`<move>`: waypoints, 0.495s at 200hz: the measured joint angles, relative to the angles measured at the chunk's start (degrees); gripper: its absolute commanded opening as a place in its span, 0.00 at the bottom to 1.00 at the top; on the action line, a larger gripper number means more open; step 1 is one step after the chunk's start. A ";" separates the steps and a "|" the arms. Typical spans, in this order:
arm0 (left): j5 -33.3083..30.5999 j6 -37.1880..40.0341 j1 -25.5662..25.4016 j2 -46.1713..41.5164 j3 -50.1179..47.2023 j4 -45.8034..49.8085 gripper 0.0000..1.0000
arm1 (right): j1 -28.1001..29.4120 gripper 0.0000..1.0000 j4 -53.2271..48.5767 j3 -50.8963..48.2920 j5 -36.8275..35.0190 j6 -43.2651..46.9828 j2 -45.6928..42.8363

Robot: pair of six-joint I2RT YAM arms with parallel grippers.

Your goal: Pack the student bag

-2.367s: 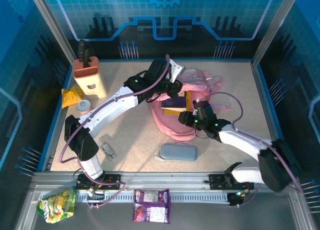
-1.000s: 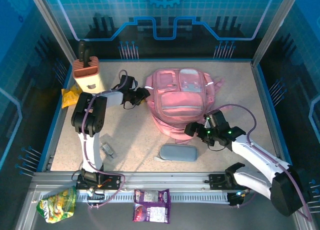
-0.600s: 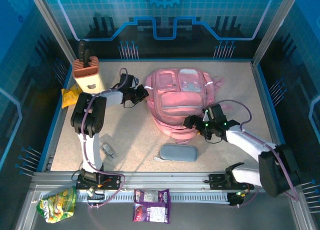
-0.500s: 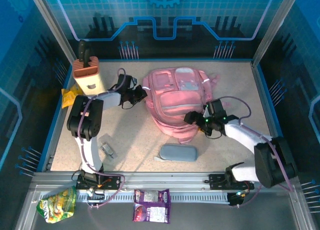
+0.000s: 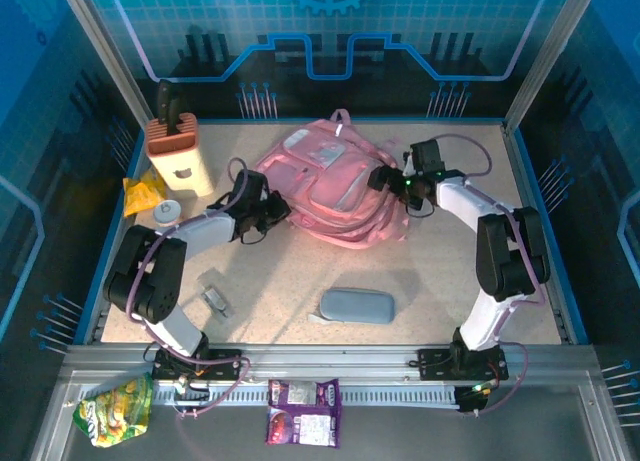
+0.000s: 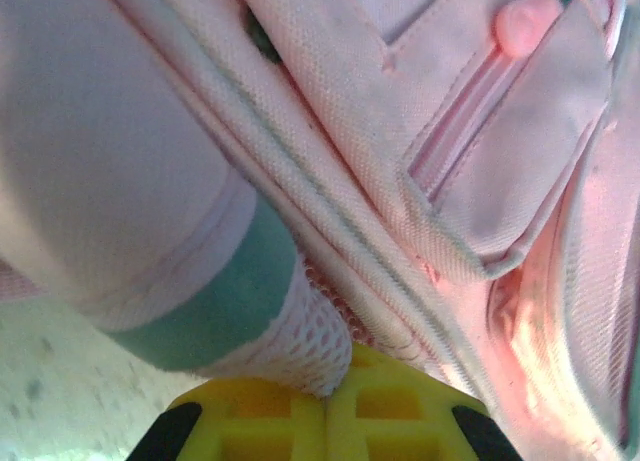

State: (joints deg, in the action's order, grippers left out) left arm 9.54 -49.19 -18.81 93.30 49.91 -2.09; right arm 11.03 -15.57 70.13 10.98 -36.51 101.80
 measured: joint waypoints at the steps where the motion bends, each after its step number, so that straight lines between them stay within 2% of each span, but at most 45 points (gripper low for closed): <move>1: -0.22 -0.26 -0.28 -0.15 -0.15 0.00 0.00 | -0.02 1.00 -0.09 0.13 -0.13 0.13 0.00; 37: -3.39 -4.90 -5.03 -1.64 -0.90 0.76 0.00 | -0.11 1.00 -3.37 1.16 -4.70 3.17 -1.79; 99: -5.79 -10.84 -10.10 -1.90 -0.90 -0.35 0.00 | 1.03 1.00 -6.27 -7.85 -3.82 4.48 -16.61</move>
State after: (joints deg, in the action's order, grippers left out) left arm 3.75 -60.03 -28.91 91.39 49.01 -2.44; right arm 12.05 -21.85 62.28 7.16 -32.03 85.19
